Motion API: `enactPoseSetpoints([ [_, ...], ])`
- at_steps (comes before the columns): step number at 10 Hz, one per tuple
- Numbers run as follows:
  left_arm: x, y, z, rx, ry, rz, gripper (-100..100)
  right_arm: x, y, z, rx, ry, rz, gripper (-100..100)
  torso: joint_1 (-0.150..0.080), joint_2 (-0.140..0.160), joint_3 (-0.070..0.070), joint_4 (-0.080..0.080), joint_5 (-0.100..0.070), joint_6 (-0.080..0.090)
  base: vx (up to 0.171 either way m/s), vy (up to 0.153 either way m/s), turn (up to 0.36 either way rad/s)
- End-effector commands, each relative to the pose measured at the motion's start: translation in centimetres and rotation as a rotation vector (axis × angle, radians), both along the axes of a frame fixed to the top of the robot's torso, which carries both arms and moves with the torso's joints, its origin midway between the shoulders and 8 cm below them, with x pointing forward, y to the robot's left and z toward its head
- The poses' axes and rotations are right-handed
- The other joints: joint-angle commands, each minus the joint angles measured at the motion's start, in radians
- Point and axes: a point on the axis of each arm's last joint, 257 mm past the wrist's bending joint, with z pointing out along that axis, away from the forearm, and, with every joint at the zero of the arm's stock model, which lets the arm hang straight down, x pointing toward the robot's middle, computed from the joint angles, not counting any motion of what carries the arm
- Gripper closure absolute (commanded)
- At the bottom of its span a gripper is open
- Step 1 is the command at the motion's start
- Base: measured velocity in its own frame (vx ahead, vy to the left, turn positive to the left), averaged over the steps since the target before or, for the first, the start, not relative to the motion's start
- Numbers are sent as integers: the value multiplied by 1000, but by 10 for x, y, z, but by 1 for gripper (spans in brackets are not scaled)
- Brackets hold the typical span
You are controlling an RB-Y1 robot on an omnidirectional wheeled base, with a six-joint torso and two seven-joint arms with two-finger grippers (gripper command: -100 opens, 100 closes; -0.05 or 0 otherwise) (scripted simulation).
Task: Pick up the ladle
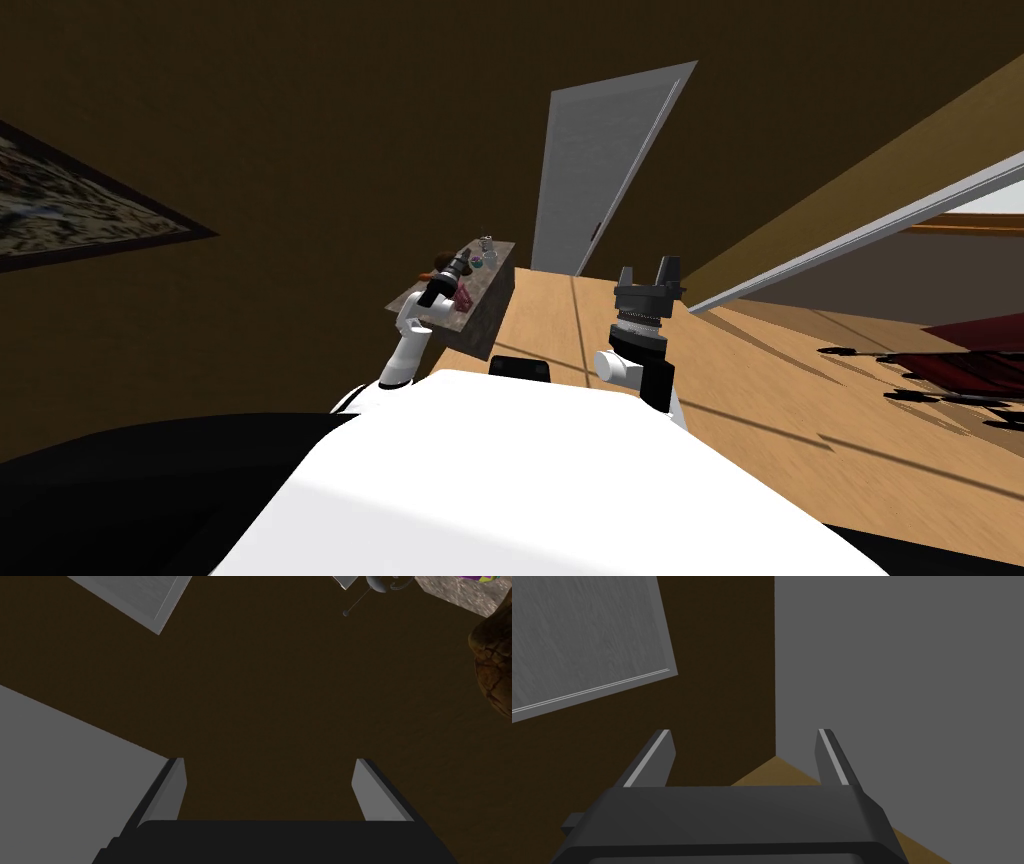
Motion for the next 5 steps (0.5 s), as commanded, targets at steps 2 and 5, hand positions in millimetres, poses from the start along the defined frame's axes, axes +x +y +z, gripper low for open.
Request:
enactPoseSetpoints([
  [2, 2, 13, -12, 22, 53, 38, -100, 0, 0, 0, 0, 0, 0, 0, 0, 0, 0, 0, 0, 0, 43, -55, -5],
  [5, 8, 37, -24, 63, 118, 95, -100, 0, 0, 0, 0, 0, 0, 0, 1, 0, 0, 0, 0, 0, 50, -52, -16],
])
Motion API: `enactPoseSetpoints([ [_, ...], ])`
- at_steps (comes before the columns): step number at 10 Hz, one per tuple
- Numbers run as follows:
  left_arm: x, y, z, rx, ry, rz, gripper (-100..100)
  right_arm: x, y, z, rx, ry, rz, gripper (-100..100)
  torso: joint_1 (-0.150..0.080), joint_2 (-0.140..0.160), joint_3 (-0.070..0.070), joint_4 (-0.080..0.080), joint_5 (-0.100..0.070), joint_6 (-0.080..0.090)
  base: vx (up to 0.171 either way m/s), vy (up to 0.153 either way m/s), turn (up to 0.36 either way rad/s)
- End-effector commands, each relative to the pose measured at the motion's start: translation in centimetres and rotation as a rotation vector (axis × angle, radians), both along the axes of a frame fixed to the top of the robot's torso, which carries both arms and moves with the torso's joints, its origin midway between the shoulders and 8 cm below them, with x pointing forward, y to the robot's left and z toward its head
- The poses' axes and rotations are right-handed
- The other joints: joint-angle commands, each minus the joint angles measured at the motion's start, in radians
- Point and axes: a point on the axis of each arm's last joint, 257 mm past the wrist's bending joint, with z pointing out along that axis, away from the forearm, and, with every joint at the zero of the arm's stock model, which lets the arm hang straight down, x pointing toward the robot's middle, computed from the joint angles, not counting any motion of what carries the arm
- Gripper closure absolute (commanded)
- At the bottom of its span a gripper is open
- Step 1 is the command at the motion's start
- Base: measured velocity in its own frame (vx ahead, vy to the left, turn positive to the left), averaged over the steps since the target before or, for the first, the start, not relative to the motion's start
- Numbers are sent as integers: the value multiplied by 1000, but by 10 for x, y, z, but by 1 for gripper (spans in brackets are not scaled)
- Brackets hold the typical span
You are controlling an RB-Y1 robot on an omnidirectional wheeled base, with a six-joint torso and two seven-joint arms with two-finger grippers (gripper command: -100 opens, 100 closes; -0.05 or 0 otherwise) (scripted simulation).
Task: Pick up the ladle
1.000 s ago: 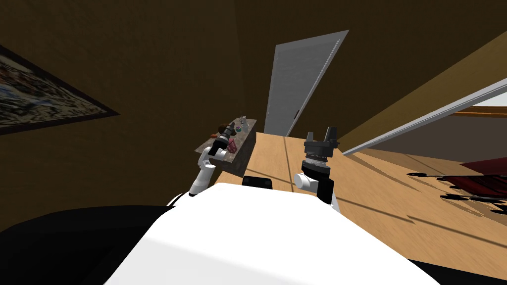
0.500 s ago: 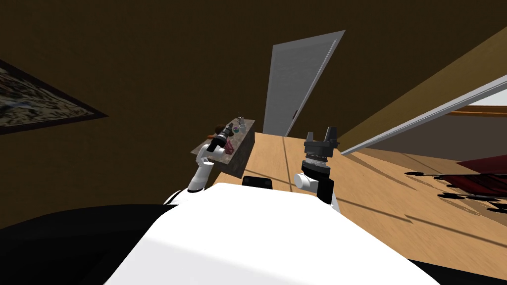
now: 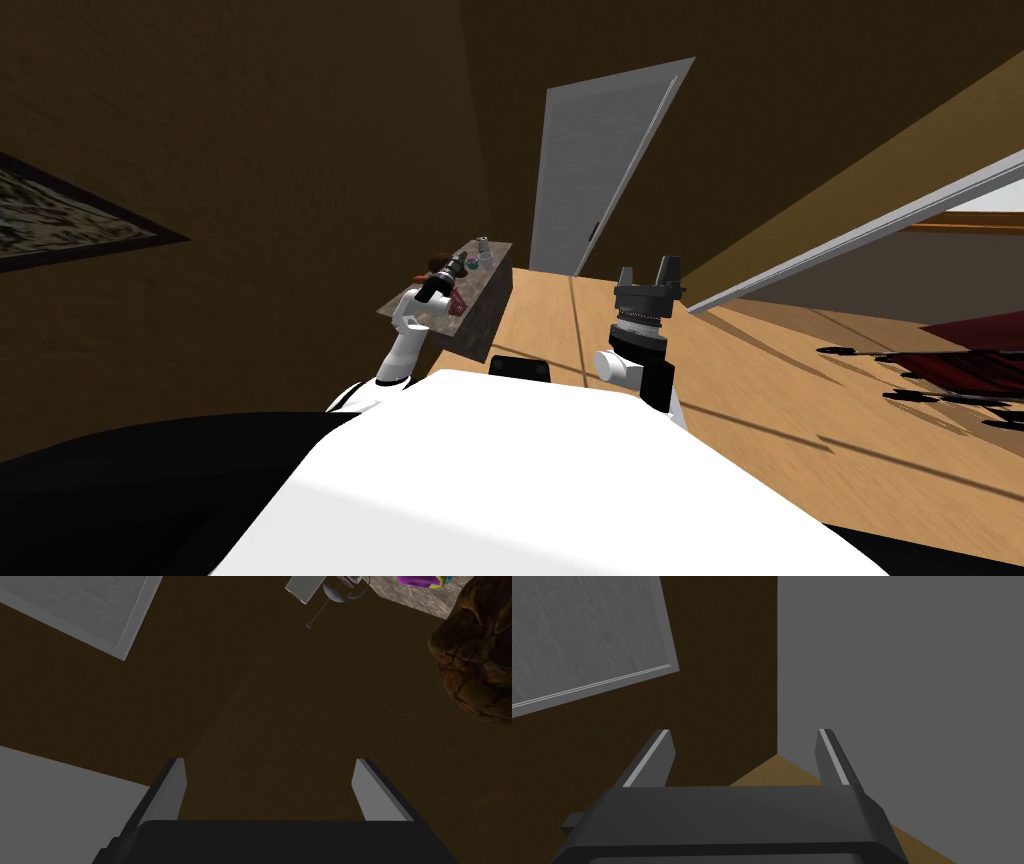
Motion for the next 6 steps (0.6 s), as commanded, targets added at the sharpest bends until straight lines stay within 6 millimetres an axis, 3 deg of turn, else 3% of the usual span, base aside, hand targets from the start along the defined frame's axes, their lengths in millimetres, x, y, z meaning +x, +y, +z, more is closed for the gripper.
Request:
enactPoseSetpoints([
  [1, 5, 24, -6, 39, 45, 48, -100, 0, 0, 0, 0, 0, 0, 0, 0, 0, 0, 0, 0, 0, 51, -77, -29],
  [3, 4, 28, -15, 36, 79, 65, -100, 0, 0, 0, 0, 0, 0, 0, -2, -2, -1, 0, 0, 0, 47, -47, -5],
  [4, 6, 50, -17, 70, 112, 106, -100, 0, 0, 0, 0, 0, 0, 0, 0, 0, 0, 0, 0, 0, 53, -55, -29],
  [5, 5, 54, -25, 67, 142, 120, -100, 0, 0, 0, 0, 0, 0, 0, -1, -1, 0, 0, 0, 0, 65, -56, -8],
  [6, 4, 77, -28, 96, 178, 163, -100, 0, 0, 0, 0, 0, 0, 0, -1, -2, -1, 0, 0, 0, 94, -63, -22],
])
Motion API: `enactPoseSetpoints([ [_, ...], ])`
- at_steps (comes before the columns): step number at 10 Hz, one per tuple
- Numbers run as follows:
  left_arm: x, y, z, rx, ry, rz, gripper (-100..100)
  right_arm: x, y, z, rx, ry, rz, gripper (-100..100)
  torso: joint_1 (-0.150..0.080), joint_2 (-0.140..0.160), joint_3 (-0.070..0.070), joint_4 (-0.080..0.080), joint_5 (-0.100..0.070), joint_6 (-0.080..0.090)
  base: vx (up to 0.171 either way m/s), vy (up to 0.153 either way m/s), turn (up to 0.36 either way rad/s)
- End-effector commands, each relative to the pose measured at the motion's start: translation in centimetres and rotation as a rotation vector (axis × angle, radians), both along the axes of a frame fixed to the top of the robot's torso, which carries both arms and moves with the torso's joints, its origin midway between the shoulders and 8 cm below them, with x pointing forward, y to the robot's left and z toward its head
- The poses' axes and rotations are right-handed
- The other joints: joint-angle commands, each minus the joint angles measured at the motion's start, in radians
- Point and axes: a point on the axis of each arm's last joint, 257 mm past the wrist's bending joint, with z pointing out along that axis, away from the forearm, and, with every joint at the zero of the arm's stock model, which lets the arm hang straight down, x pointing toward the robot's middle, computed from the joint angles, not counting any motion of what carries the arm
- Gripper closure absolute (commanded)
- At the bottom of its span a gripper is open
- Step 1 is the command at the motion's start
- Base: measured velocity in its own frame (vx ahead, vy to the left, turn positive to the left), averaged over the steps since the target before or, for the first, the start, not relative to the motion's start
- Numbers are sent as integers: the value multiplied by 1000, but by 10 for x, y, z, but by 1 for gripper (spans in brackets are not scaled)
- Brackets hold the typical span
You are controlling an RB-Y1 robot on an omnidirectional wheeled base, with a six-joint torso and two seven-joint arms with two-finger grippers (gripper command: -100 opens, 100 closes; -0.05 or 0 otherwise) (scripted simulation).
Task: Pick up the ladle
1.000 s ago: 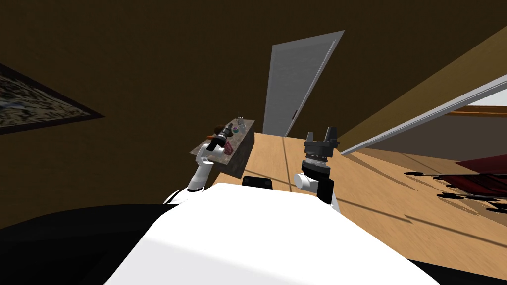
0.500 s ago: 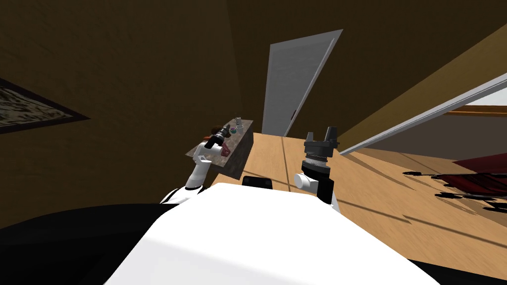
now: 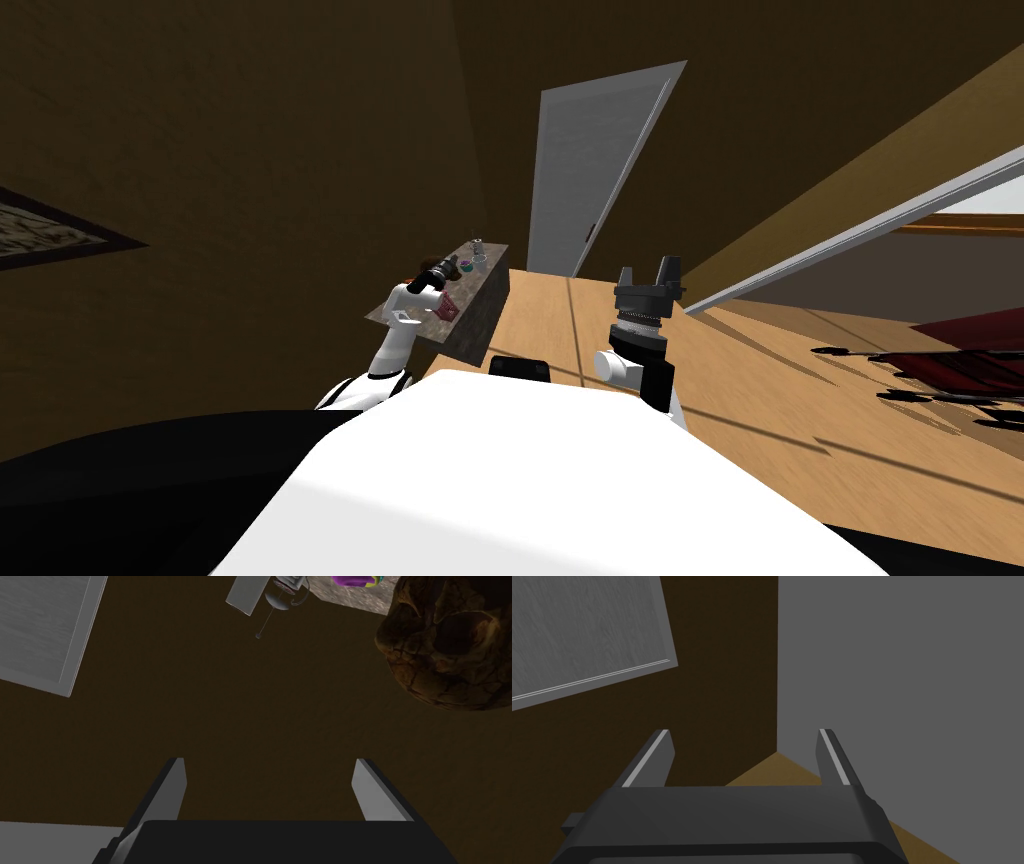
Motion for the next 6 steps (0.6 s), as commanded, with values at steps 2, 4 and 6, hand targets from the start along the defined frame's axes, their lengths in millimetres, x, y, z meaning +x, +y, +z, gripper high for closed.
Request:
enactPoseSetpoints([
  [2, -2, 17, -18, 8, 68, 46, -100, 0, 0, 0, 0, 0, 0, 0, 0, 0, 0, 0, 0, 0, 64, -37, 2],
  [4, -6, 43, -26, 29, 124, 98, -100, 0, 0, 0, 0, 0, 0, 0, 2, 1, 1, 0, 1, 0, 70, -32, -12],
  [6, -12, 68, -32, 45, 173, 147, -100, 0, 0, 0, 0, 0, 0, 0, 3, 4, 2, 1, 1, 0, 40, -24, -5],
])
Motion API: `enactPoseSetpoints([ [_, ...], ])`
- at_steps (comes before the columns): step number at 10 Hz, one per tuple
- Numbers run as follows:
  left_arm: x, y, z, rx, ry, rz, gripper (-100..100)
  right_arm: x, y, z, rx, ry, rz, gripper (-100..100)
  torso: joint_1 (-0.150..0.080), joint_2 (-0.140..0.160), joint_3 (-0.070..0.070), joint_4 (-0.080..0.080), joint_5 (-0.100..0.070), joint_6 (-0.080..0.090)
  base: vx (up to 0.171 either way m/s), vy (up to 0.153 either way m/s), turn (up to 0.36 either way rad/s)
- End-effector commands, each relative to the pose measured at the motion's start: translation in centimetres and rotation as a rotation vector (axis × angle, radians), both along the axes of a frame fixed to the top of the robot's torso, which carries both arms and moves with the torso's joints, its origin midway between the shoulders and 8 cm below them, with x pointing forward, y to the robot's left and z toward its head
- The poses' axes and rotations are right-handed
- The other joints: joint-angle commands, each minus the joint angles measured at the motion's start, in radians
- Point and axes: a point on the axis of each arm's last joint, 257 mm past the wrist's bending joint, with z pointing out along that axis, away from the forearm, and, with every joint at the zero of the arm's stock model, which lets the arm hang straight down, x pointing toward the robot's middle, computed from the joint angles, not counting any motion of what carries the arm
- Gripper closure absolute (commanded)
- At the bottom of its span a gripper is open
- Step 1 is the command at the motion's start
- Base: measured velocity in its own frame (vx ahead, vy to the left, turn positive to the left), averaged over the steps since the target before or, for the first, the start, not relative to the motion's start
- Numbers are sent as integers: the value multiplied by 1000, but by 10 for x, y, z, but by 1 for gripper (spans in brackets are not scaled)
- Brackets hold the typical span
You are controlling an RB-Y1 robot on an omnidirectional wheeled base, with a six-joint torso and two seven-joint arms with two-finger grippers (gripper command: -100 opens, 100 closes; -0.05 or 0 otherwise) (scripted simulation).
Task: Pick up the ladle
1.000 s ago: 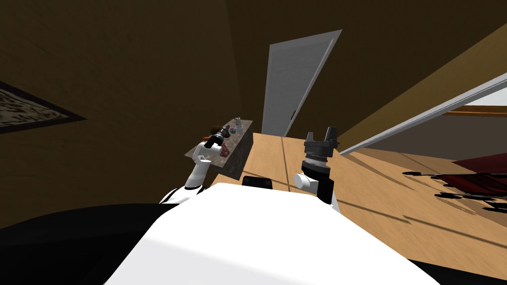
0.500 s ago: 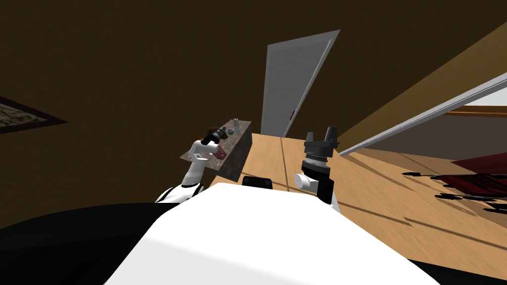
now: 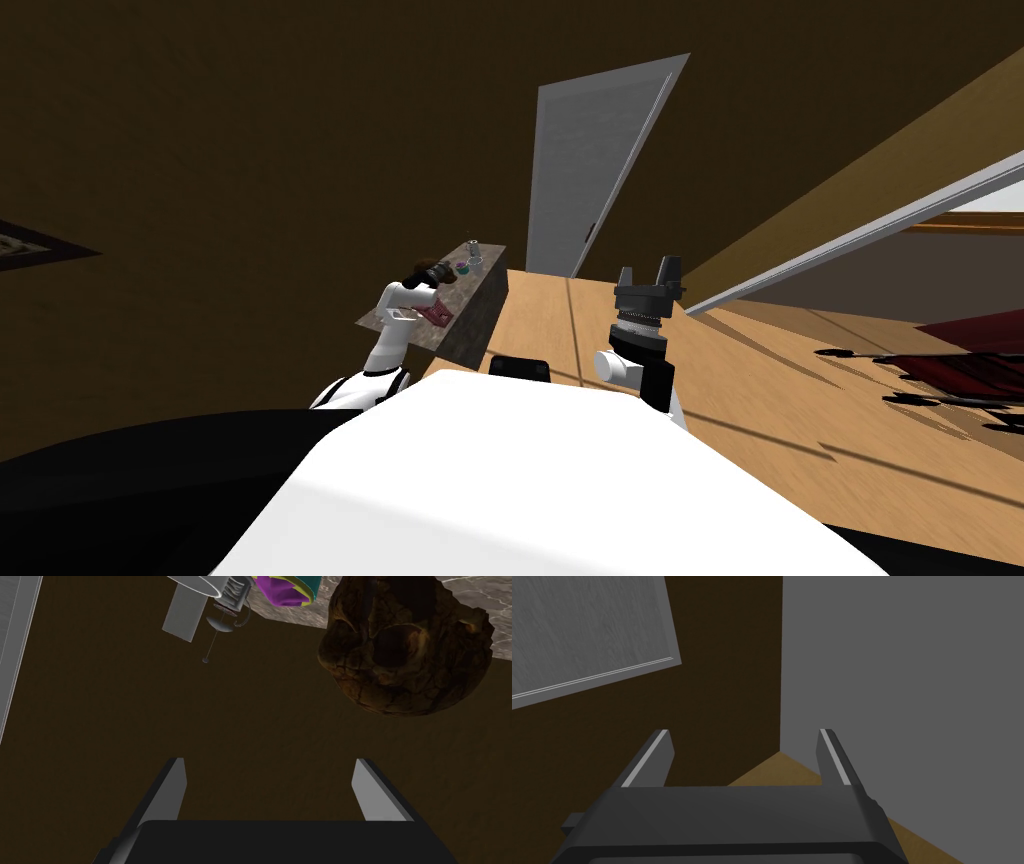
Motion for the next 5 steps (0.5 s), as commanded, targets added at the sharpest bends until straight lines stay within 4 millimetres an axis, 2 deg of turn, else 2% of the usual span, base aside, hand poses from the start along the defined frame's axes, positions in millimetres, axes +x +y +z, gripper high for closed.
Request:
enactPoseSetpoints([
  [1, -5, 13, -4, 6, 40, 30, -100, 0, 0, 0, 0, 0, 0, 0, 0, 0, 0, 0, 0, 0, 73, -28, -1],
  [2, -7, 15, -10, 1, 62, 42, -100, 0, 0, 0, 0, 0, 0, 0, 0, -1, -1, 0, 0, 0, 35, -14, 2],
  [3, -14, 39, -12, 15, 96, 82, -100, 0, 0, 0, 0, 0, 0, 0, 1, 1, 0, 0, 0, 0, 58, -18, -6],
  [5, -19, 42, -22, 5, 135, 101, -100, 0, 0, 0, 0, 0, 0, 0, 0, -1, -1, 0, 0, 0, 53, -21, 2],
])
